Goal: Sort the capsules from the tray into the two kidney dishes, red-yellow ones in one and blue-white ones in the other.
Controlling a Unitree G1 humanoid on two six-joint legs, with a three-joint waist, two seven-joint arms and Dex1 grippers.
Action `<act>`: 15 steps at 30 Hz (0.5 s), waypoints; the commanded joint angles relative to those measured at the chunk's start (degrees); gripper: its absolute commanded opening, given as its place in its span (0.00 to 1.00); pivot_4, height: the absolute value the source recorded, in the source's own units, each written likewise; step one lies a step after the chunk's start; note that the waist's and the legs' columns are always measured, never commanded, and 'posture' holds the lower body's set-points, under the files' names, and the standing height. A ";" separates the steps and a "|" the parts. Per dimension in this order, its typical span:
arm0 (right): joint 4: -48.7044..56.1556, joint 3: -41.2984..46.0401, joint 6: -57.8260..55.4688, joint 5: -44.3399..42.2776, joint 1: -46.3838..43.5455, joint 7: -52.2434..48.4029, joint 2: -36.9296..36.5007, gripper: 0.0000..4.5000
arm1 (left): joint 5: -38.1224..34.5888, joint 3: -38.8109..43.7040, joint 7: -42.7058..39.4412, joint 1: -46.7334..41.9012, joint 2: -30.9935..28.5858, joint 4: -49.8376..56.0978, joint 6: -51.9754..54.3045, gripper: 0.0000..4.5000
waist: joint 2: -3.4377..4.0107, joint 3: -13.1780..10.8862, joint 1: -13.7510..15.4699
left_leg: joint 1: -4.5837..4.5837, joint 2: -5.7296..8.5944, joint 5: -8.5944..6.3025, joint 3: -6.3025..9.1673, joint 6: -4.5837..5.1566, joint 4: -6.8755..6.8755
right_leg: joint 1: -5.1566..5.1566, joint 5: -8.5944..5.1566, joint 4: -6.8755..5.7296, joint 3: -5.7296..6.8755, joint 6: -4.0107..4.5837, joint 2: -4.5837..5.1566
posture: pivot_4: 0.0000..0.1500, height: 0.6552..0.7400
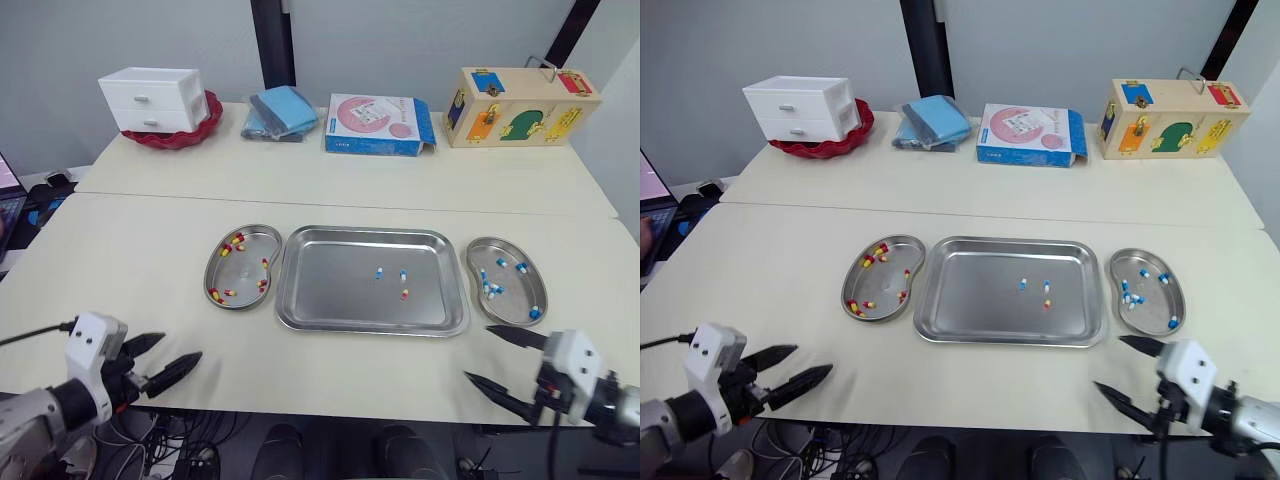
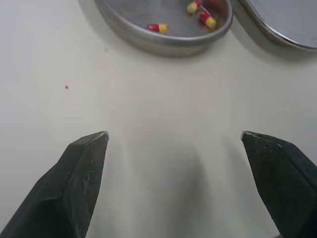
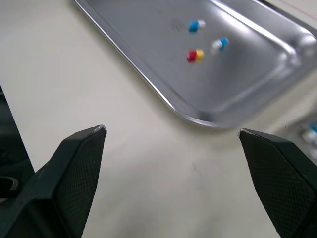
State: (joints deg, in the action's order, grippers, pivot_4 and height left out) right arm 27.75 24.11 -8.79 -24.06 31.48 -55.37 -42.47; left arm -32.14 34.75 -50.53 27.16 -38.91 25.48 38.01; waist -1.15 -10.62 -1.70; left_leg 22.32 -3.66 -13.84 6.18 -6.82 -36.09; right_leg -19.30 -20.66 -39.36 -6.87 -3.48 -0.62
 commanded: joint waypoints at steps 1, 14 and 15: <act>-3.28 7.34 1.62 -1.87 1.65 -2.60 -0.91 1.00 | 1.18 2.02 -0.99 3.07 0.91 0.10 -5.32 0.99 | 0.00 0.00 -0.11 | -0.01 0.00 0.00 -0.03 0.00 0.00 | 0.00 0.00 0.01 -0.03 0.00 0.00 | 1.00 1.00; -11.59 9.44 6.22 1.21 1.82 -5.59 -0.68 1.00 | 0.74 0.23 -1.00 4.80 1.22 -0.27 -10.33 0.99 | 0.01 0.00 -0.16 | 0.02 -0.01 -0.01 -0.14 0.02 0.05 | 0.01 0.01 0.26 -0.12 -0.03 0.00 | 1.00 1.00; -11.70 9.41 6.48 1.32 1.97 -5.59 -0.56 1.00 | 0.68 -0.30 -1.70 4.70 0.83 0.04 -10.66 0.99 | 0.01 0.00 -0.16 | 0.02 -0.01 -0.01 -0.14 0.02 0.05 | 0.01 0.01 0.25 -0.12 -0.03 0.00 | 1.00 1.00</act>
State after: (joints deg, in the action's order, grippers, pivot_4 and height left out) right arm 15.44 32.47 -3.67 -22.70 33.14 -60.77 -42.96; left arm -30.47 34.58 -51.18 31.84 -37.42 24.06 28.27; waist -1.14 -10.62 -1.86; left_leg 22.34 -3.67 -13.86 6.04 -6.80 -36.04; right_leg -19.29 -20.65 -39.10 -7.00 -3.51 -0.62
